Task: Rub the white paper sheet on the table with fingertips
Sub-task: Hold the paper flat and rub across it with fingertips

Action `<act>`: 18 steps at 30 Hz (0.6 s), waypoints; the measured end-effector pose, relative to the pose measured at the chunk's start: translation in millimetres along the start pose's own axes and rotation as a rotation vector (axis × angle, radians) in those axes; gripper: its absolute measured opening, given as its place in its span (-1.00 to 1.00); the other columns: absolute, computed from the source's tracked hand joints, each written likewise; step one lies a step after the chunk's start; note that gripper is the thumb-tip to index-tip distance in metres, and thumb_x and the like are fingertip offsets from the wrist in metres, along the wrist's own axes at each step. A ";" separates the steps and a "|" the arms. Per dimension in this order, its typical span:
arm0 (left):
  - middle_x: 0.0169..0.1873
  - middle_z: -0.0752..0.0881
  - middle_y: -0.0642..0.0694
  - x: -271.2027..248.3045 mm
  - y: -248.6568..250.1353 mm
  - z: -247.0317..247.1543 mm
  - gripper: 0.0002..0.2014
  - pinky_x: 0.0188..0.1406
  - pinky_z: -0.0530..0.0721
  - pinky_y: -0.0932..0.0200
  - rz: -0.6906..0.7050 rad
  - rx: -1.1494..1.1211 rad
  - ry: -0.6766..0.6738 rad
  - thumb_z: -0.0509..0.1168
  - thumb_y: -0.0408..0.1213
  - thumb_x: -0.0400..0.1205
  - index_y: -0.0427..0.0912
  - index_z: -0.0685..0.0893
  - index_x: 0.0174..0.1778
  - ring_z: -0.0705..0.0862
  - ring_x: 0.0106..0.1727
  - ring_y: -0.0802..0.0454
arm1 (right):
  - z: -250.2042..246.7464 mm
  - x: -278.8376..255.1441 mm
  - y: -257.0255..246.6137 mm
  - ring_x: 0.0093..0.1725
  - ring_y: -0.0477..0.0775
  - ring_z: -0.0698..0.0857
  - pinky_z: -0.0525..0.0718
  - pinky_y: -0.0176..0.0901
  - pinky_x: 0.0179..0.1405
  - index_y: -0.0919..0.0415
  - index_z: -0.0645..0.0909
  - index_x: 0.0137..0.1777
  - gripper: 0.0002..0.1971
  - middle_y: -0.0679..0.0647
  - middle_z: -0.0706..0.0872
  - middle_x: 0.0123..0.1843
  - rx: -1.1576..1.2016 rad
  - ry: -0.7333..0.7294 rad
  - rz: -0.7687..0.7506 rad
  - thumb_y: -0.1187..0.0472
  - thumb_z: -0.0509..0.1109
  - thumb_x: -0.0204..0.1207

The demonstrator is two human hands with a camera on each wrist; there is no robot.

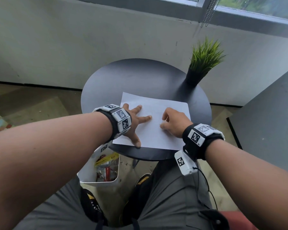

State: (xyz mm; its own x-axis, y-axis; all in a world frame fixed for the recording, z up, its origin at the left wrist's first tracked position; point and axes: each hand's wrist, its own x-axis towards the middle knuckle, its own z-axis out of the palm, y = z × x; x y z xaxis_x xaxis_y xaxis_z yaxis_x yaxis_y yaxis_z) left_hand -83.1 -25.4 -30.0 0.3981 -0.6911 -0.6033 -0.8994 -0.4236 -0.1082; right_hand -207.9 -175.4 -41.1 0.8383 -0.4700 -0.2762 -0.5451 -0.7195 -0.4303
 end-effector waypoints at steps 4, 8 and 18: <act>0.73 -0.30 0.04 0.1 2.4 -2.1 0.22 0.44 0.38 -0.52 -0.012 -0.009 -0.009 0.44 0.54 0.21 0.57 -0.29 0.60 0.03 0.63 -0.46 | 11.2 -11.2 -12.6 -0.03 0.12 0.63 0.50 -0.12 -0.14 0.13 0.56 -0.05 -0.86 0.04 0.69 -0.06 -0.002 0.003 -0.051 0.14 0.44 0.48; 0.74 -0.28 0.00 1.1 5.9 -2.6 0.22 0.43 0.37 -0.53 -0.019 -0.004 -0.007 0.47 0.52 0.20 0.59 -0.27 0.59 0.02 0.64 -0.52 | 16.4 -31.5 -26.3 -0.10 0.03 0.60 0.49 -0.19 -0.11 0.09 0.60 -0.01 -0.91 -0.02 0.67 -0.11 -0.105 -0.198 -0.237 0.14 0.42 0.53; 0.73 -0.31 -0.11 3.0 11.4 -6.6 0.21 0.43 0.34 -0.51 -0.031 0.019 -0.021 0.50 0.48 0.20 0.62 -0.27 0.57 0.11 0.63 -0.56 | 15.5 -25.6 -18.8 -0.03 0.10 0.62 0.54 -0.10 -0.09 0.09 0.56 -0.04 -0.88 0.01 0.68 -0.06 -0.119 -0.200 -0.160 0.09 0.40 0.53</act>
State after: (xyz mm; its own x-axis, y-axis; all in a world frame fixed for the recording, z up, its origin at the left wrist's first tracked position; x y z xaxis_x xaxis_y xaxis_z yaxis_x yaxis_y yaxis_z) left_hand -91.0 -36.2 -27.9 0.4223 -0.6651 -0.6158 -0.8900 -0.4332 -0.1424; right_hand -219.1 -141.9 -39.2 0.8915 -0.2438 -0.3819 -0.3924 -0.8368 -0.3818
